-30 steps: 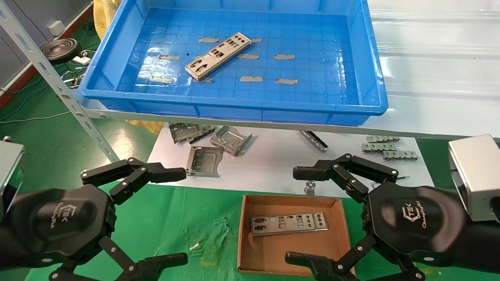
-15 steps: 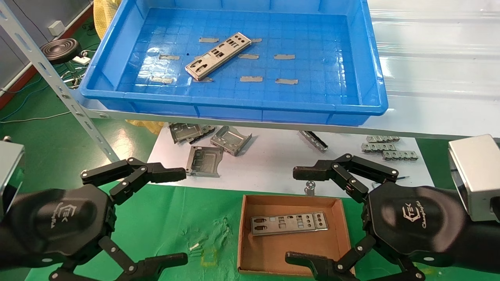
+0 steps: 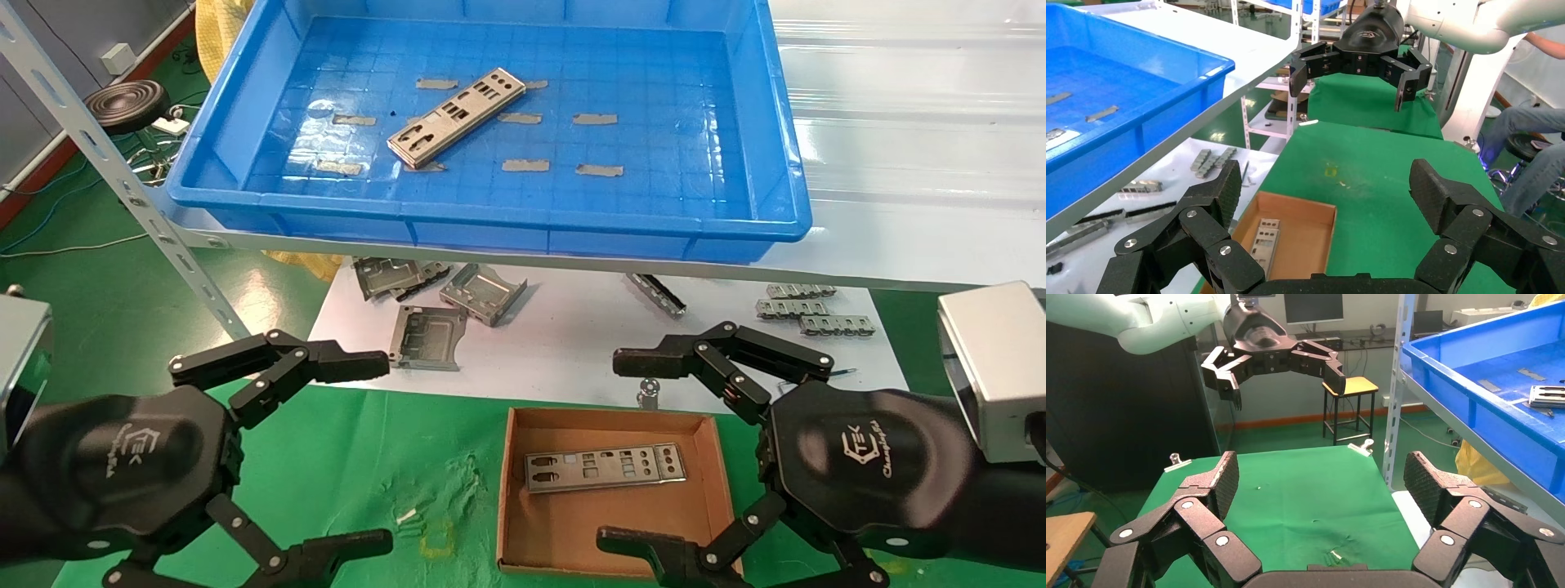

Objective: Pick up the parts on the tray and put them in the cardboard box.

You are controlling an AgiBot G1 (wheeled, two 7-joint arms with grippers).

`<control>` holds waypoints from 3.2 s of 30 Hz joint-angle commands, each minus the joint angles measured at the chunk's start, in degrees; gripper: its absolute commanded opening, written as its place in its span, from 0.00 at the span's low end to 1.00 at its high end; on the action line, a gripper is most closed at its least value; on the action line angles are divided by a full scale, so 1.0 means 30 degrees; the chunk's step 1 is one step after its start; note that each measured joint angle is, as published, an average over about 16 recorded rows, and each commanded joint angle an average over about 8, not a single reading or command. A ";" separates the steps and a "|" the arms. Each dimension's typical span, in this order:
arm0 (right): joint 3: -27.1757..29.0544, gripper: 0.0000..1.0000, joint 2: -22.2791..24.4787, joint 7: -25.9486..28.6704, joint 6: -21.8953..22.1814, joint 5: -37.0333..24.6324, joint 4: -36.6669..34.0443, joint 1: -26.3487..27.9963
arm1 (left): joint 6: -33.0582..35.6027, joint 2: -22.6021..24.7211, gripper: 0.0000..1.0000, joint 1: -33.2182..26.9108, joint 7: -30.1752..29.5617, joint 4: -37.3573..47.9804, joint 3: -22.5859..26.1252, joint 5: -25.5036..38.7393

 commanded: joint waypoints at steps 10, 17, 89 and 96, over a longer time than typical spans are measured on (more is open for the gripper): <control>0.0000 1.00 0.0000 0.0000 0.0000 0.0000 0.0000 0.0000 | 0.0000 0.0000 1.00 0.0000 0.0000 0.0000 0.0000 0.0000; 0.0000 1.00 0.0000 0.0000 0.0000 0.0000 0.0000 0.0000 | 0.0000 0.0000 1.00 0.0000 0.0000 0.0000 0.0000 0.0000; 0.0000 1.00 0.0000 0.0000 0.0000 0.0000 0.0000 0.0000 | 0.0000 0.0000 1.00 -0.0001 0.0000 0.0000 0.0000 0.0000; 0.0000 1.00 0.0000 0.0000 0.0000 0.0000 0.0000 0.0000 | 0.0000 0.0000 1.00 0.0000 0.0000 0.0000 0.0000 0.0000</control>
